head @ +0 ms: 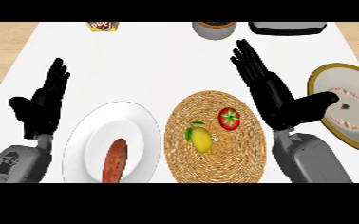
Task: Pick the lemon from the placemat and place it in the bowl
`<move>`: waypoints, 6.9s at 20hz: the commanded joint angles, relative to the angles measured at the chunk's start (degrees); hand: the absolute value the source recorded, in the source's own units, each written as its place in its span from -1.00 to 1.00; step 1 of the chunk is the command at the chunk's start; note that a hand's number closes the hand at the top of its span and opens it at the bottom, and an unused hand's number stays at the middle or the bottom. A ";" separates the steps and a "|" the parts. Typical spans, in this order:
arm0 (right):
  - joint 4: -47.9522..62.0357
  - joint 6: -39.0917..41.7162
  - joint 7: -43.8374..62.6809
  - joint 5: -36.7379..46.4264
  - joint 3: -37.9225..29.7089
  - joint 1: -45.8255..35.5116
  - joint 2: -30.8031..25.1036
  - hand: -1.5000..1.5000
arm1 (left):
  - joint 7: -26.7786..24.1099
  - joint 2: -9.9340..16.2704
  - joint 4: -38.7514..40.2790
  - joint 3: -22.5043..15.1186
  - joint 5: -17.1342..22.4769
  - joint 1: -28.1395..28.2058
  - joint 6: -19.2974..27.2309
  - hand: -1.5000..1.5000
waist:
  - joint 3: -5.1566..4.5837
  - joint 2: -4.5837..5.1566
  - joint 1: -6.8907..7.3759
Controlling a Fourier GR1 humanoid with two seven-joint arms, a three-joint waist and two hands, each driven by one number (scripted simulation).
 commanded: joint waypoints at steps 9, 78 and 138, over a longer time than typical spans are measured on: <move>2.00 -9.71 -6.27 33.19 20.49 4.11 -3.06 -1.00 | 1.82 -7.40 -4.83 -7.70 -0.55 0.41 -1.28 0.00 | -1.33 -1.03 -2.42; 1.89 14.88 4.45 46.10 7.77 17.33 13.87 -1.00 | 4.19 -21.19 -5.99 3.87 -16.98 2.48 -12.21 0.00 | -1.38 -0.19 -0.51; -53.40 11.37 16.67 33.37 -22.07 32.49 -10.20 1.00 | 10.12 -22.33 -11.07 7.01 -18.53 2.19 -15.11 0.00 | -1.48 -0.13 -0.30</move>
